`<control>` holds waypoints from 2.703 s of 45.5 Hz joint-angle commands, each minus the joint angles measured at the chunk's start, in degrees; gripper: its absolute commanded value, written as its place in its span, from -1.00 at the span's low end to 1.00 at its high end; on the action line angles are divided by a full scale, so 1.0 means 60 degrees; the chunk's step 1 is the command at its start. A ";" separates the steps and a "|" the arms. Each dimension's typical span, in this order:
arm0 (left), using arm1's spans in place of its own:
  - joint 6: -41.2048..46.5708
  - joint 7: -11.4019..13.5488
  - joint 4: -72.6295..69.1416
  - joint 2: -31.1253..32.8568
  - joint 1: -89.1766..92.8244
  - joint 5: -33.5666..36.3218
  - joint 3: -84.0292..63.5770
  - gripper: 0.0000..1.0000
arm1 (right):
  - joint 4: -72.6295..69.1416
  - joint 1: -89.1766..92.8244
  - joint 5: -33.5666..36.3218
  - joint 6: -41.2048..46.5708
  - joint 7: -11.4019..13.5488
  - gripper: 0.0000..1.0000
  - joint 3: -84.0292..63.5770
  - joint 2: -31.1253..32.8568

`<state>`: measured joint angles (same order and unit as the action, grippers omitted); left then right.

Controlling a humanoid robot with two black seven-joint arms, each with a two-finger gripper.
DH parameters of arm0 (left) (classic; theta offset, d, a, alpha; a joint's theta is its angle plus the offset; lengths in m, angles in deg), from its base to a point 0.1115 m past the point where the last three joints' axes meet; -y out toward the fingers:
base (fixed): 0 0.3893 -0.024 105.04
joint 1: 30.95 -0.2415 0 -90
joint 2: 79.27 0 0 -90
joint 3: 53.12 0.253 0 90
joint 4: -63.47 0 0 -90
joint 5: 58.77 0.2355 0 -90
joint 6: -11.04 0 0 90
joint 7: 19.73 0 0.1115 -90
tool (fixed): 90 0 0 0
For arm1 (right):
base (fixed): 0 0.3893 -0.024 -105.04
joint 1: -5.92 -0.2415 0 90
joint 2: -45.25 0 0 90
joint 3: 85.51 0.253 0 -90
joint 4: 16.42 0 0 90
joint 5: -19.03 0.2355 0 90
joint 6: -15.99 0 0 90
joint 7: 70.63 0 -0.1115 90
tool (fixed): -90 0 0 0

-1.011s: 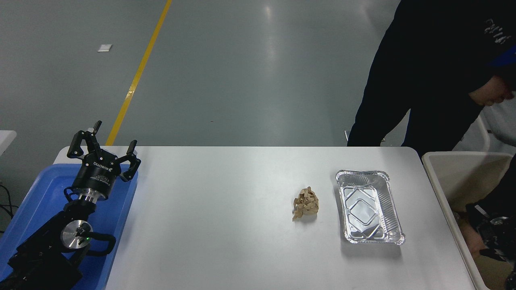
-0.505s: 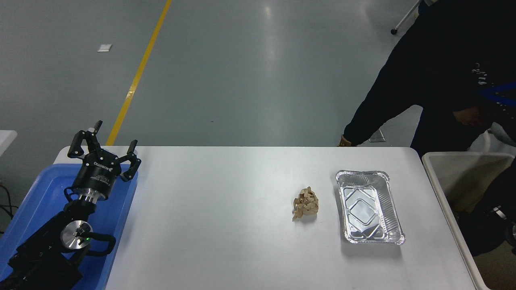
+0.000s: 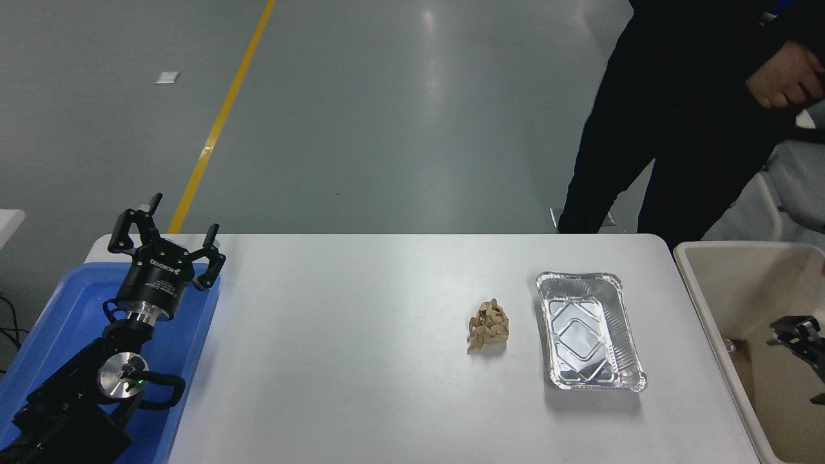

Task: Pick up foil plate and place in dustbin

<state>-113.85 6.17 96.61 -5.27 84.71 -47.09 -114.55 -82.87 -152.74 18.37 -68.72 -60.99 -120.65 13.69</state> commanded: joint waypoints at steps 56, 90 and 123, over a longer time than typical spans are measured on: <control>0.0000 -0.0011 0.0000 0.0000 0.0000 0.0001 -0.0001 0.97 | -0.2079 -1.0689 0.0170 0.4714 -0.0039 1.00 -0.4836 -0.5930; 0.0000 0.0004 0.0000 0.0000 0.0000 0.0001 0.0014 0.97 | -0.2403 -0.9373 0.0009 0.4510 -0.0068 1.00 -0.4748 -0.5959; 0.0000 0.0004 0.0000 0.0000 0.0000 0.0001 -0.0001 0.97 | 0.2196 -0.2254 -0.1045 0.1565 -0.0112 1.00 -0.4469 -0.7043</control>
<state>-113.85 6.20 96.61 -5.27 84.71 -47.08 -114.52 -80.16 -179.41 14.39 -54.93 -61.57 -148.01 -25.29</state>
